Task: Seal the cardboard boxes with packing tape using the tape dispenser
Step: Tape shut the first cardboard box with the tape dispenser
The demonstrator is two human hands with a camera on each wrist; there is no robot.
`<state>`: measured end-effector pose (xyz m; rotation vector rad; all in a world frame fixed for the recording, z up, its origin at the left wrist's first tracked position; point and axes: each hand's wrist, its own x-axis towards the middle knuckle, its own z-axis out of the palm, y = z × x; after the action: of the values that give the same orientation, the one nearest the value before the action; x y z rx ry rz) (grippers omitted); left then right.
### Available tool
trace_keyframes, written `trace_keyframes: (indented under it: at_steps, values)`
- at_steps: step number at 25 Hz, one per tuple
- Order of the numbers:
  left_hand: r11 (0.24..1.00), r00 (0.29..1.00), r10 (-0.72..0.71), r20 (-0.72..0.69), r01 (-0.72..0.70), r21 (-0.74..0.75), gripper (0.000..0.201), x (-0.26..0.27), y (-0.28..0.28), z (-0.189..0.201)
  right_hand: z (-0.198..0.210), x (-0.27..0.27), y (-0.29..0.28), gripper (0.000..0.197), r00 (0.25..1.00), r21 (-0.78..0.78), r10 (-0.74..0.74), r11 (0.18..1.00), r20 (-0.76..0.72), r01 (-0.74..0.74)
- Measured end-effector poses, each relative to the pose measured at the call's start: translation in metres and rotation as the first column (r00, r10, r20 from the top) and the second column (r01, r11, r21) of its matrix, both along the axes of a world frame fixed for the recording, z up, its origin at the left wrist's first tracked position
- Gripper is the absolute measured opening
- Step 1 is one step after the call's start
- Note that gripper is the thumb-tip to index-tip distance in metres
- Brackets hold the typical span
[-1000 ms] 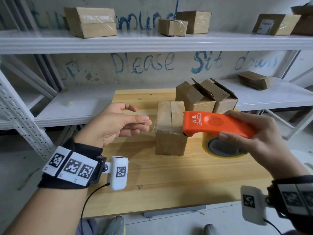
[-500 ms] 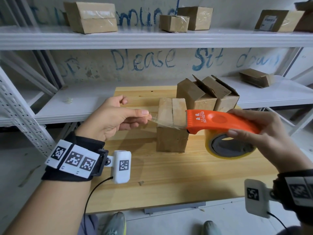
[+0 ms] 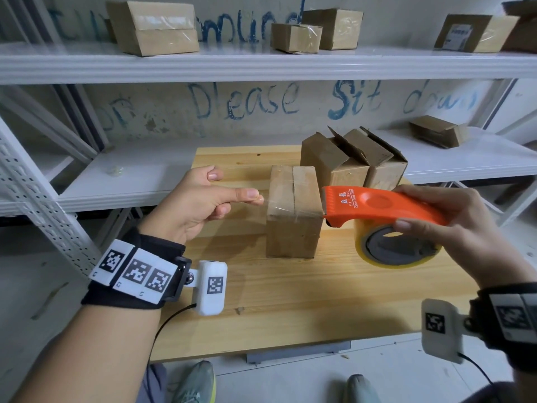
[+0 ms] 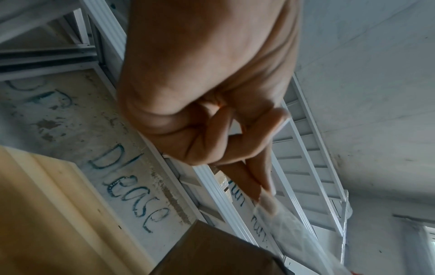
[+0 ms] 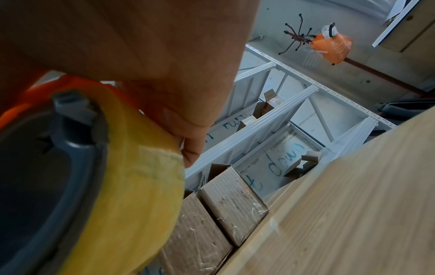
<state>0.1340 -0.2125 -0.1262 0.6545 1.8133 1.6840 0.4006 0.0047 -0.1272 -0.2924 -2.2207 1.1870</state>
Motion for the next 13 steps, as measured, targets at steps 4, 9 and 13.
trace_keyframes:
  at_steps: [4,9,13]
  values:
    - [1.000,1.000,0.003,0.014,-0.003,0.019,0.062,-0.001,-0.001,0.000,-0.001,0.003,0.003,0.044,1.000,-0.022,-0.021,1.000,-0.006,0.021]
    - [0.999,0.999,0.040,0.015,-0.039,-0.017,0.060,-0.011,-0.005,-0.005,-0.003,0.003,0.003,0.039,0.999,0.010,-0.026,1.000,0.046,0.026]
    - [0.998,0.998,0.012,0.059,-0.008,-0.066,0.057,-0.012,-0.002,-0.011,-0.004,0.001,0.004,0.043,0.997,0.056,-0.024,0.998,0.068,0.020]
